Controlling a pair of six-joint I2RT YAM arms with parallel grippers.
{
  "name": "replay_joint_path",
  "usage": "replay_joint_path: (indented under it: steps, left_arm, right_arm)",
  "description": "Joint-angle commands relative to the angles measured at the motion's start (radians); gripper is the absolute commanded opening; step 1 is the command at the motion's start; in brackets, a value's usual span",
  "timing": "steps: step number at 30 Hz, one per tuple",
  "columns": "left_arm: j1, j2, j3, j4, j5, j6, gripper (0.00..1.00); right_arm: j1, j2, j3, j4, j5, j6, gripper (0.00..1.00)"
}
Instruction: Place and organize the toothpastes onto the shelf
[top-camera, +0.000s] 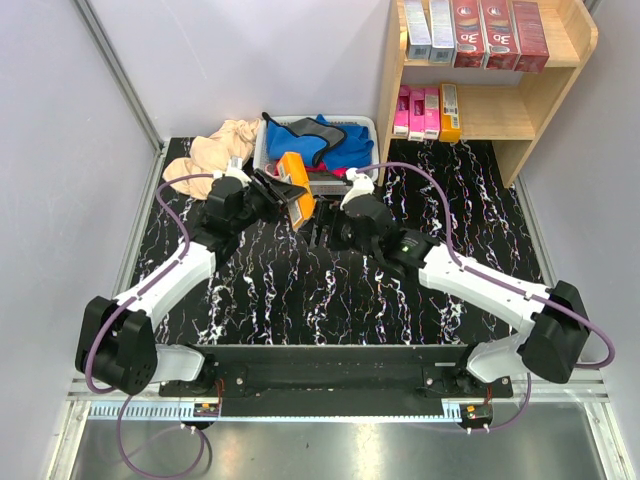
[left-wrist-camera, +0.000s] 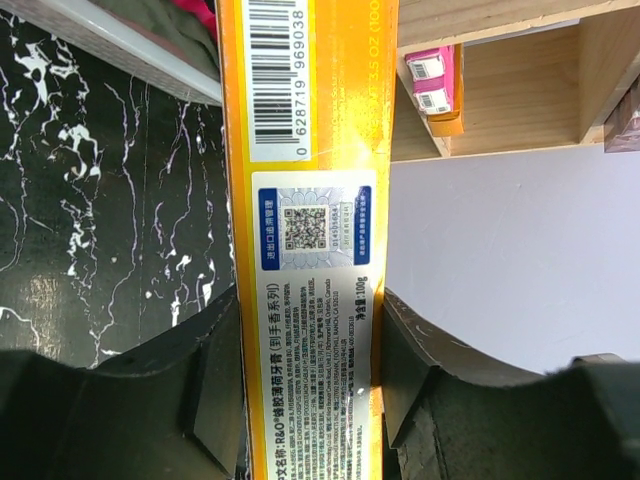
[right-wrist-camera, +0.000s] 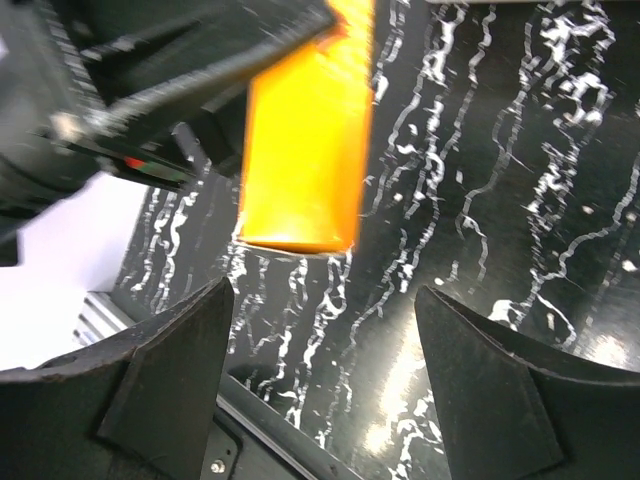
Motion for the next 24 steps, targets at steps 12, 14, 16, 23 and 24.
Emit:
replay_joint_path:
  steps: [12, 14, 16, 23, 24]
  left_arm:
    - [0.019, -0.052, 0.032, 0.033, 0.041, 0.046, 0.51]
    - [0.022, -0.055, 0.034, 0.034, 0.043, 0.049, 0.51]
    - [0.022, -0.052, 0.034, 0.039, 0.058, 0.046, 0.52]
    - [0.022, -0.039, 0.039, 0.044, 0.099, 0.046, 0.56]
    - [0.022, -0.04, 0.037, 0.044, 0.105, 0.046, 0.56]
  right_arm:
    - [0.018, 0.1, 0.156, 0.071, 0.012, -0.018, 0.54]
    - [0.018, 0.105, 0.154, 0.069, 0.015, -0.015, 0.5]
    - [0.02, 0.106, 0.15, 0.071, 0.026, -0.018, 0.48]
    - [0.018, 0.119, 0.159, 0.077, 0.036, -0.026, 0.53]
    - [0.02, 0.123, 0.162, 0.08, 0.039, -0.027, 0.6]
